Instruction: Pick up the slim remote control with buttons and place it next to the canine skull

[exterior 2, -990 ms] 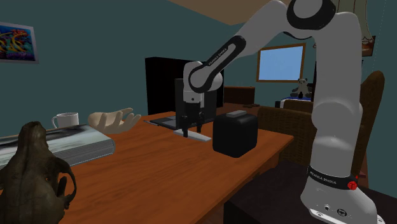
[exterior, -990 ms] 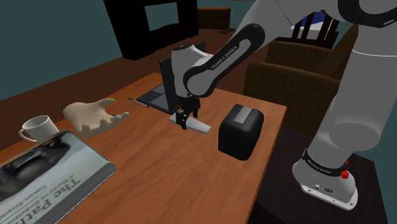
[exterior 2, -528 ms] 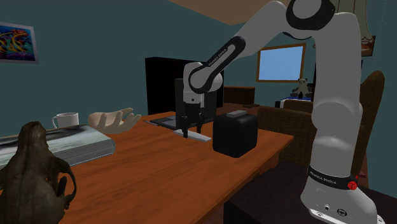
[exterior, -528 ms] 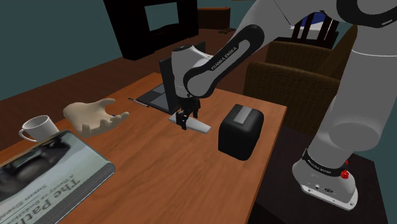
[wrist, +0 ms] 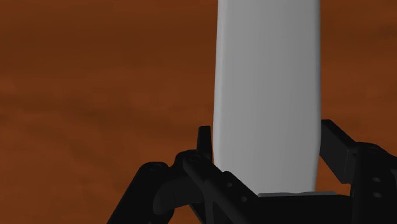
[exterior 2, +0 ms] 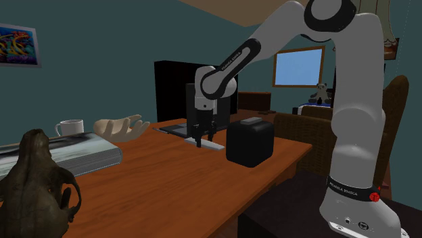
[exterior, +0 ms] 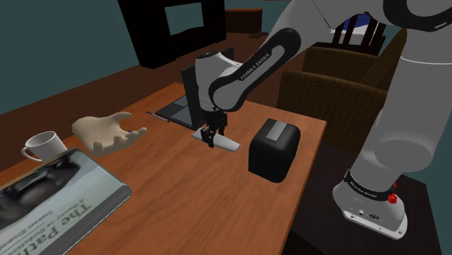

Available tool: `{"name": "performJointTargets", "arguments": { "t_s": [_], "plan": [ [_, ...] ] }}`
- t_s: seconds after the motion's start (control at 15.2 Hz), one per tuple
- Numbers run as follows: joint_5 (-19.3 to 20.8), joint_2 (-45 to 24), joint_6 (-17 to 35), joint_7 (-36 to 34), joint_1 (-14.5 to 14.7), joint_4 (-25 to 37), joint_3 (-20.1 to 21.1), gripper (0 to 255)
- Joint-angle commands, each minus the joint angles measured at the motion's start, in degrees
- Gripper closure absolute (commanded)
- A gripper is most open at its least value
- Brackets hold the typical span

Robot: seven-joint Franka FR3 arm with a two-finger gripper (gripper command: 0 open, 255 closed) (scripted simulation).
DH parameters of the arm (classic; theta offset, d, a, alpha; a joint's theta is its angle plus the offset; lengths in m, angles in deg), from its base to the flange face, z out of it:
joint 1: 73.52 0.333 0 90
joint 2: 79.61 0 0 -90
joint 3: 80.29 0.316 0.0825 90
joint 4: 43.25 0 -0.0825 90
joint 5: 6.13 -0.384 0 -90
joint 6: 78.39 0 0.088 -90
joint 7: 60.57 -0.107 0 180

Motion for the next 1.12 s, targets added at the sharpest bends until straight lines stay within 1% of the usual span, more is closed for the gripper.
{"name": "performJointTargets", "arguments": {
  "t_s": [0.0, 0.07, 1.06],
  "plan": [
    [0.00, 0.01, 0.00, 0.00, 0.00, 0.01, 0.00, 255],
    [0.00, 0.00, 0.01, 0.00, 0.00, 0.02, 0.00, 255],
    [-2.63, 6.34, -11.00, 1.80, -0.36, 5.01, 0.21, 255]
  ]
}}
